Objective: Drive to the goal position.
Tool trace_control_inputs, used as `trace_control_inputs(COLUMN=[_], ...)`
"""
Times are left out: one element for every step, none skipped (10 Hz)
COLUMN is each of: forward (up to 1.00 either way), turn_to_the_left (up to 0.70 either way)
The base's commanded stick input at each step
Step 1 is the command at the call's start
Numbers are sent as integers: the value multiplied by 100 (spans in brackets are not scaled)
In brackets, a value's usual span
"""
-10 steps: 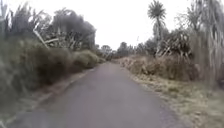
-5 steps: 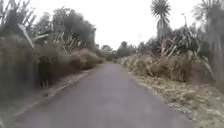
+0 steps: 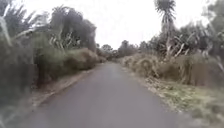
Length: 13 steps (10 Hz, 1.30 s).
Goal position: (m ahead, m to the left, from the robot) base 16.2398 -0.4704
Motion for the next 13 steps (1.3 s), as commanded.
trace_control_inputs(forward=[100,100,100,100,100,100,100,100,100,100,100,100,100], turn_to_the_left=[0,0,0,0,0,0,0,0,0,0,0,0,0])
